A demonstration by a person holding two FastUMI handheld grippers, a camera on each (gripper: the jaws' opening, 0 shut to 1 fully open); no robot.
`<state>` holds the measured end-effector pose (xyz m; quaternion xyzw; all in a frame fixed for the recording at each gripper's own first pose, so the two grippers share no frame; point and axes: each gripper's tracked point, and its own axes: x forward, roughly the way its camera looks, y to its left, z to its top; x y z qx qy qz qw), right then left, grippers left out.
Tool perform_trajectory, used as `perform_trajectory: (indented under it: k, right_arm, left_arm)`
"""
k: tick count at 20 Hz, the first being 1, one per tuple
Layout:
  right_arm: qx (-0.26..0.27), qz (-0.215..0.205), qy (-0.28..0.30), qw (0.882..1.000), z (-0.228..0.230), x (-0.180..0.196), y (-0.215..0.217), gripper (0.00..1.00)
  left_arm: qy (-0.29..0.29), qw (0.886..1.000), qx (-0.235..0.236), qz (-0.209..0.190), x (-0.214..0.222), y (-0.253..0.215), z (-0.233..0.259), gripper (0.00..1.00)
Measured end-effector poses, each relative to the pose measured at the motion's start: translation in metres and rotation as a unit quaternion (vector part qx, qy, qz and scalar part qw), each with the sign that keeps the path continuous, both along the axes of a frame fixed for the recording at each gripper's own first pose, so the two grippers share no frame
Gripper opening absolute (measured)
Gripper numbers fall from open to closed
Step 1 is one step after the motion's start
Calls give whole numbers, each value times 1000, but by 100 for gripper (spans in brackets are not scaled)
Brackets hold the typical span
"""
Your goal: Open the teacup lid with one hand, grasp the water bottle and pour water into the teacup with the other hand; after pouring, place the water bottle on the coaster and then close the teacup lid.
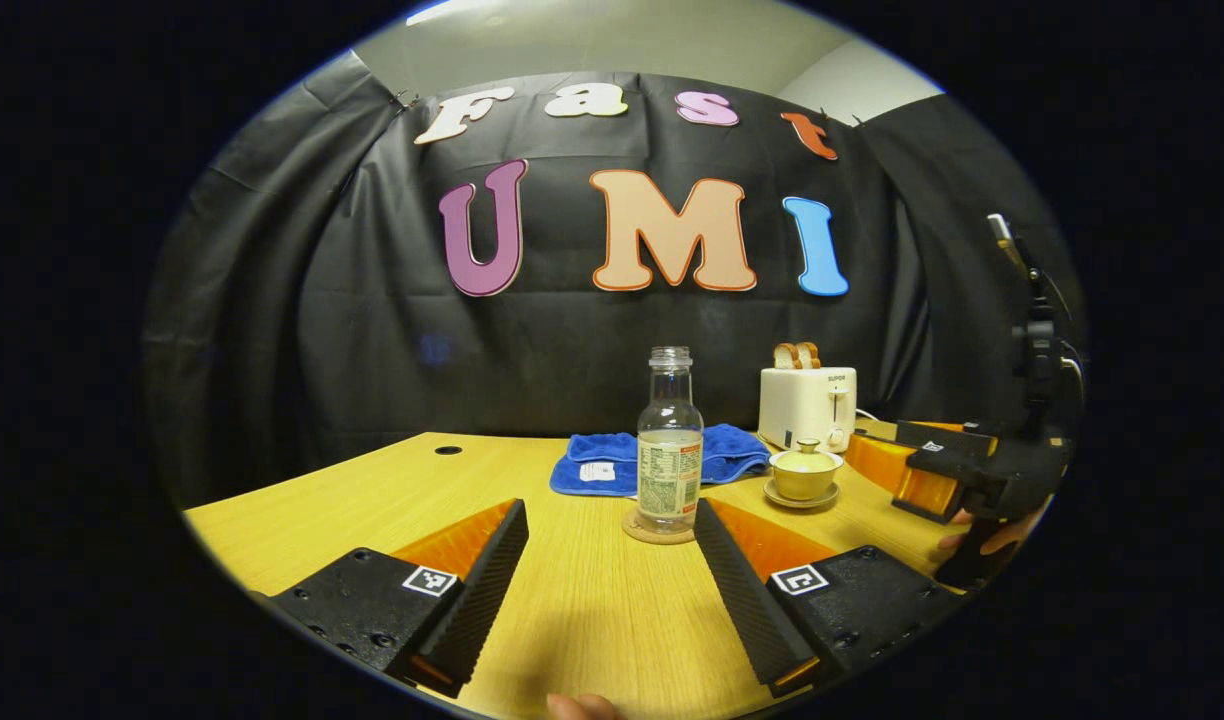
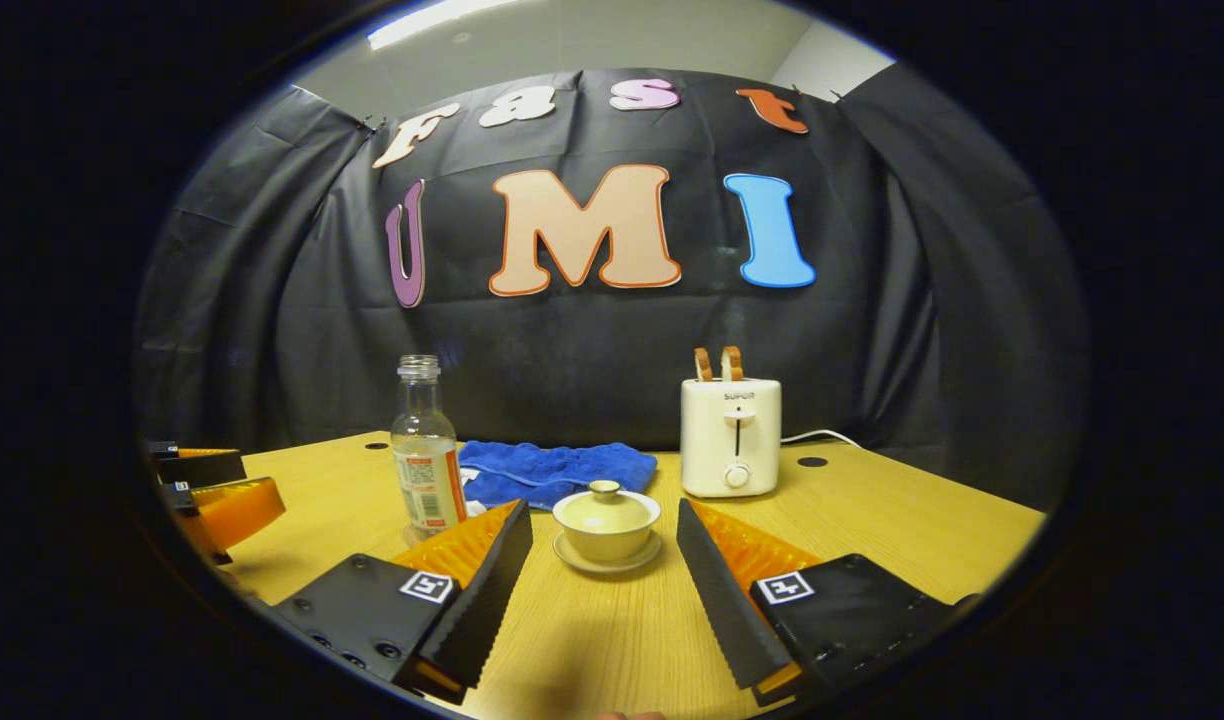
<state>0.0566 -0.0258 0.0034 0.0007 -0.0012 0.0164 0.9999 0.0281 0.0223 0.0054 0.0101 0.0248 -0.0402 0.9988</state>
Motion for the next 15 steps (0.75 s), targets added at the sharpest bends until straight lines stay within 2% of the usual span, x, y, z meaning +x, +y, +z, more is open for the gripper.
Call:
perform_trajectory:
  k: [1, 4, 5, 7, 10, 12, 15]
  right_arm:
    - [-1, -3, -1, 1000, 0, -12, 2, 89]
    - [-1, -4, 0, 1000, 1, -38, 7, 97]
    - [-1, -5, 0, 1000, 2, -44, 8, 89]
    - [-1, -6, 1, 1000, 2, -54, 11, 94]
    - [-1, 0, 3, 1000, 1, -68, 19, 91]
    - [-1, 0, 3, 1000, 2, -74, 22, 94]
    - [-1, 8, 3, 1000, 2, -83, 31, 91]
  left_arm:
    - [0, 1000, 0, 1, -6, 0, 1, 98]
    - [1, 1000, 0, 2, -19, -5, 2, 98]
    - [0, 1000, 0, 5, -24, -6, 3, 98]
    - [1, 1000, 2, 15, -33, -5, 2, 97]
    - [2, 999, 2, 32, -37, -1, 3, 97]
    - [3, 1000, 2, 31, -39, -3, 3, 98]
    - [2, 1000, 2, 27, -43, -6, 3, 98]
